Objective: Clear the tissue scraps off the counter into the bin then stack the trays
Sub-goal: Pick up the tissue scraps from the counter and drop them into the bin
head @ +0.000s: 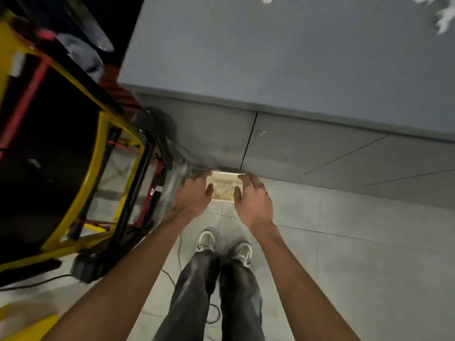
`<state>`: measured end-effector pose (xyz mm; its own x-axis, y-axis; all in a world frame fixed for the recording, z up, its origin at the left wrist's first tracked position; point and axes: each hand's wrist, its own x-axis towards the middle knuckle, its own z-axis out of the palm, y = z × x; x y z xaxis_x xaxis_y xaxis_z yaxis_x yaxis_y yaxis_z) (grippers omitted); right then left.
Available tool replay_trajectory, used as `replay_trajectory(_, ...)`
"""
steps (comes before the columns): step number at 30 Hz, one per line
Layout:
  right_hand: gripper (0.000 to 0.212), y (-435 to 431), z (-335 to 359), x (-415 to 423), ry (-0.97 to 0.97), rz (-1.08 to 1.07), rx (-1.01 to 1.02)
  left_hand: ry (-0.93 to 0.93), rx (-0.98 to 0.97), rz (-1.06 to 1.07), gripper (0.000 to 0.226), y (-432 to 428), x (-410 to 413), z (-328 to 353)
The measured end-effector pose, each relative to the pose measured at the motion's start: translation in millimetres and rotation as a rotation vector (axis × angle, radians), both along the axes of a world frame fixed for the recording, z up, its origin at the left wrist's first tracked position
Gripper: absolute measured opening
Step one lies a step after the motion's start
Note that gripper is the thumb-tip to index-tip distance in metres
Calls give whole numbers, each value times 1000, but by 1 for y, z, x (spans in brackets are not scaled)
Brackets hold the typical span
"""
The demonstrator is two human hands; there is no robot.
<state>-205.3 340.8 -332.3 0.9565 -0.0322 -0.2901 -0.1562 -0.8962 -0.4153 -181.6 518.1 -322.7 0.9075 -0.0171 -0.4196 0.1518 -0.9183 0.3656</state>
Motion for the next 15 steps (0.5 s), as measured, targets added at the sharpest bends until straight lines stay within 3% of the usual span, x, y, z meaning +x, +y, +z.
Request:
replay_trajectory(7,36,-12,166,-20,-110,-45,116,-209,-125,48,32,-2,-23,161)
replay_trajectory(15,37,-36,257,-5,-236,-57,158,-400,-252,137,21,4,-24,242)
